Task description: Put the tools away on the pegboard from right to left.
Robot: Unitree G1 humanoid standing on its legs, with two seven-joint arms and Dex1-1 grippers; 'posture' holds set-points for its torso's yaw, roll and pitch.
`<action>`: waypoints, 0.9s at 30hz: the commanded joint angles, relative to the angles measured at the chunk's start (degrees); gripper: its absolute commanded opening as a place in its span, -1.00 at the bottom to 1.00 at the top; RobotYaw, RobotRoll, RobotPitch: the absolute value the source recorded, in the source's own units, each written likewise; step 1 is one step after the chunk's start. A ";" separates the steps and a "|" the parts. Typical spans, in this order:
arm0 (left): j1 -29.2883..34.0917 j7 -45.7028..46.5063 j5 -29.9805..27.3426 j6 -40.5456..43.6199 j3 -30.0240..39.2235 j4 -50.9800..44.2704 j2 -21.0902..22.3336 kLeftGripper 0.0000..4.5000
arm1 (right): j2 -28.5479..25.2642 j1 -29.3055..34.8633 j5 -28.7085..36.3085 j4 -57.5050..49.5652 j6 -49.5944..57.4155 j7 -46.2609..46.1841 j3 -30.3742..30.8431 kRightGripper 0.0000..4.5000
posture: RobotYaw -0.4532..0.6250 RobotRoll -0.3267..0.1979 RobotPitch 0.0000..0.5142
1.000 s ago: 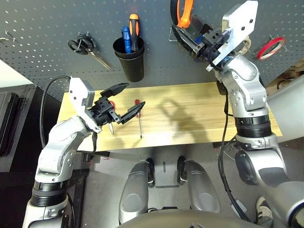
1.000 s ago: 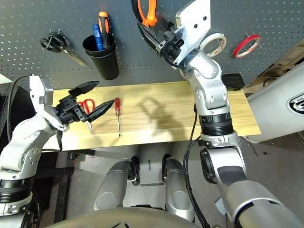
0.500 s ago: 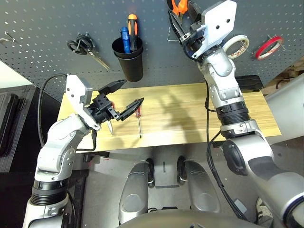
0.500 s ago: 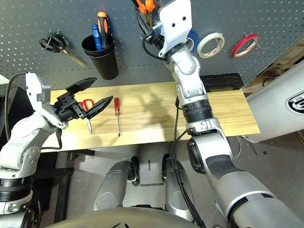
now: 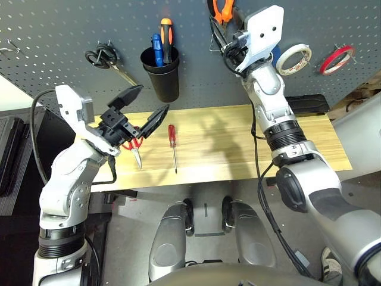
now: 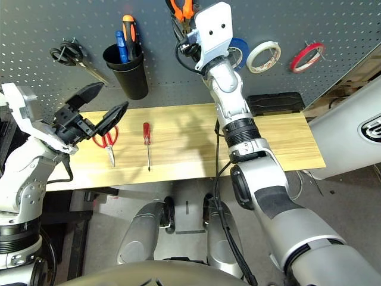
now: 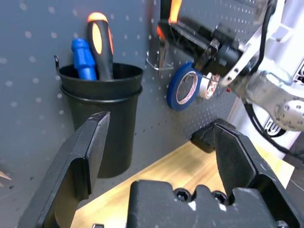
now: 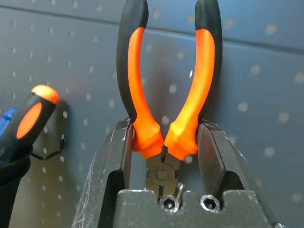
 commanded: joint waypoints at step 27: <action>-2.37 -6.48 0.10 -0.07 0.86 8.27 5.96 1.00 | -13.78 3.69 20.51 -30.96 34.77 17.87 -4.58 0.99 | -0.11 0.25 -0.13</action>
